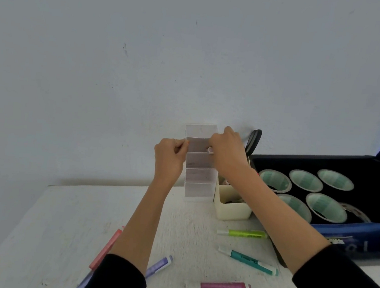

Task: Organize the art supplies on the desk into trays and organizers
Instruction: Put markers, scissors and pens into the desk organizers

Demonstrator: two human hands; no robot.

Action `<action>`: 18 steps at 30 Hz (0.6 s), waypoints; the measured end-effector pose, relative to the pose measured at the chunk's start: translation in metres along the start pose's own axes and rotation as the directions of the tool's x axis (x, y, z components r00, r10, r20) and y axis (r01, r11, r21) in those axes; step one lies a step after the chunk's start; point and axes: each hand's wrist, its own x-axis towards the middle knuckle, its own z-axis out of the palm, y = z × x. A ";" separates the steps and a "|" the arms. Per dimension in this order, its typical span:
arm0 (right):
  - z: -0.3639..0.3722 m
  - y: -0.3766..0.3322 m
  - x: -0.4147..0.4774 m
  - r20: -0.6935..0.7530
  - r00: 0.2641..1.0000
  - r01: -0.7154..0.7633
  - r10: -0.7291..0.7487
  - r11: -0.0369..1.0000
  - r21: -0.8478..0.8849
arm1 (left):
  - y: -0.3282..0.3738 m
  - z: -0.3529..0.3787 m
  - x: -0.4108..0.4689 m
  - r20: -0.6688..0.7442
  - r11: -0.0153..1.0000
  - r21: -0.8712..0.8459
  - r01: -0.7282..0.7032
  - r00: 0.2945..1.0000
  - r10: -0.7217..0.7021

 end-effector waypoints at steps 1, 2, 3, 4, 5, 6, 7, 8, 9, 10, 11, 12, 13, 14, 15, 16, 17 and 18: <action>0.006 0.004 -0.001 -0.006 1.000 -0.008 0.008 0.999 0.039 | 0.002 -0.001 -0.002 0.004 1.000 -0.008 0.008 1.000 -0.008; 0.013 0.007 -0.002 -0.017 1.000 0.002 0.000 0.996 0.084 | 0.002 -0.001 -0.002 0.005 1.000 -0.012 0.018 1.000 -0.018; 0.021 0.010 -0.004 -0.035 0.999 0.031 -0.027 0.991 0.134 | 0.003 -0.002 -0.003 0.009 0.999 -0.017 0.037 0.999 -0.037; 0.029 0.012 -0.007 -0.064 0.996 0.076 -0.065 0.981 0.179 | 0.003 -0.003 -0.003 0.014 0.998 -0.023 0.050 0.999 -0.050; 0.034 0.013 -0.012 -0.099 0.989 0.125 -0.106 0.971 0.205 | 0.005 -0.004 -0.003 0.018 0.998 -0.027 0.059 0.998 -0.058; 0.039 0.014 -0.018 -0.161 0.977 0.173 -0.140 0.961 0.215 | 0.006 -0.005 -0.004 0.025 0.997 -0.029 0.066 0.998 -0.065; 0.042 0.016 -0.024 -0.239 0.959 0.201 -0.150 0.957 0.207 | 0.008 -0.005 -0.005 0.034 0.997 -0.038 0.071 0.997 -0.070; 0.044 0.017 -0.030 -0.312 0.939 0.209 -0.143 0.959 0.191 | 0.008 -0.005 -0.006 0.043 0.995 -0.052 0.082 0.996 -0.080; 0.043 0.018 -0.034 -0.362 0.924 0.203 -0.127 0.962 0.181 | 0.009 -0.005 -0.007 0.053 0.994 -0.062 0.093 0.995 -0.090; 0.041 0.018 -0.040 -0.397 0.912 0.190 -0.104 0.964 0.184 | 0.009 -0.005 -0.009 0.068 0.992 -0.065 0.105 0.993 -0.101; 0.038 0.020 -0.045 -0.422 0.904 0.171 -0.073 0.965 0.198 | 0.010 -0.004 -0.012 0.089 0.990 -0.064 0.125 0.989 -0.119; 0.035 0.022 -0.051 -0.440 0.897 0.152 -0.043 0.964 0.217 | 0.010 -0.003 -0.016 0.110 0.987 -0.058 0.149 0.984 -0.142; 0.033 0.024 -0.058 -0.438 0.899 0.134 -0.017 0.962 0.237 | 0.011 -0.003 -0.022 0.125 0.982 -0.051 0.182 0.977 -0.174; 0.031 0.028 -0.066 -0.416 0.909 0.115 0.005 0.957 0.265 | 0.011 -0.001 -0.031 0.130 0.976 -0.047 0.214 0.970 -0.206; 0.031 0.032 -0.074 -0.368 0.929 0.087 0.037 0.945 0.317 | 0.011 0.001 -0.041 0.122 0.968 -0.042 0.246 0.963 -0.240; 0.032 0.037 -0.083 -0.305 0.949 0.046 0.081 0.921 0.388 | 0.010 0.003 -0.053 0.107 0.959 -0.044 0.280 0.956 -0.274; 0.034 0.042 -0.091 -0.238 0.965 0.009 0.112 0.890 0.455 | 0.008 0.005 -0.065 0.094 0.946 -0.061 0.317 0.946 -0.311; 0.038 0.045 -0.100 -0.178 0.976 -0.016 0.121 0.867 0.499 | 0.005 0.007 -0.077 0.091 0.933 -0.097 0.346 0.937 -0.337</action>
